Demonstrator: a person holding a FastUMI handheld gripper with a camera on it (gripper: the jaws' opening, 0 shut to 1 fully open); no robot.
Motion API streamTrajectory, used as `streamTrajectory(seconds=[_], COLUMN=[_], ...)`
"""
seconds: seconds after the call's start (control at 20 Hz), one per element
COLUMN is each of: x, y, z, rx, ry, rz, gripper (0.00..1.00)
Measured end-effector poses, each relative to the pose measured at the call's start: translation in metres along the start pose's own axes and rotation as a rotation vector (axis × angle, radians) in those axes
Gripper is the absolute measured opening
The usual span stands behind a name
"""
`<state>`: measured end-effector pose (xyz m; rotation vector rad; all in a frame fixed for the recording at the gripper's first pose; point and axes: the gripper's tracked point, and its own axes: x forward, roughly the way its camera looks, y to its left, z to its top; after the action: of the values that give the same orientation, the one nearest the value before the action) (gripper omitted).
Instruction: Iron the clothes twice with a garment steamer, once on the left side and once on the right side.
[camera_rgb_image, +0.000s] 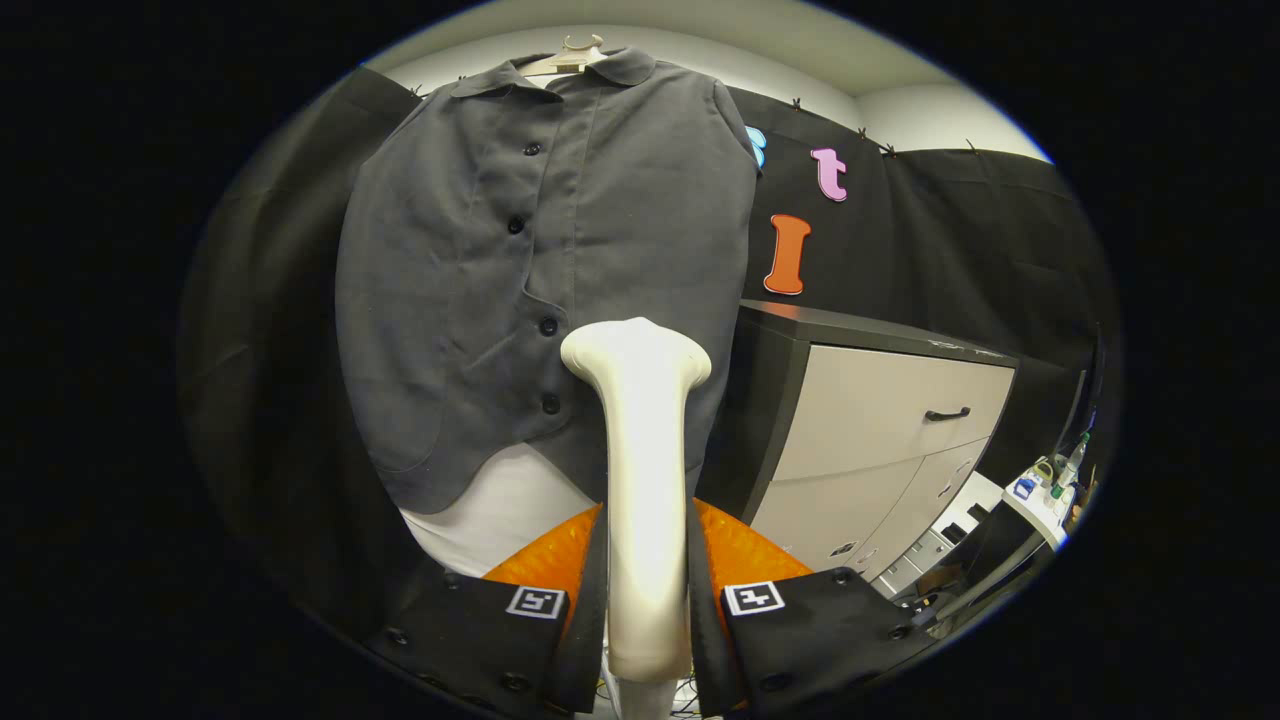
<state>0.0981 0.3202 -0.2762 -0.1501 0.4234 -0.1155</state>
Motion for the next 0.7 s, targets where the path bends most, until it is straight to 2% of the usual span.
streamTrajectory(seconds=[0.35, 0.7], x=[-0.017, -0.041], y=[0.015, 0.064], z=[0.047, 0.143], rx=[-0.011, 0.007], ry=[-0.111, -0.266], rz=[0.036, 0.169], gripper=[0.44, 0.44])
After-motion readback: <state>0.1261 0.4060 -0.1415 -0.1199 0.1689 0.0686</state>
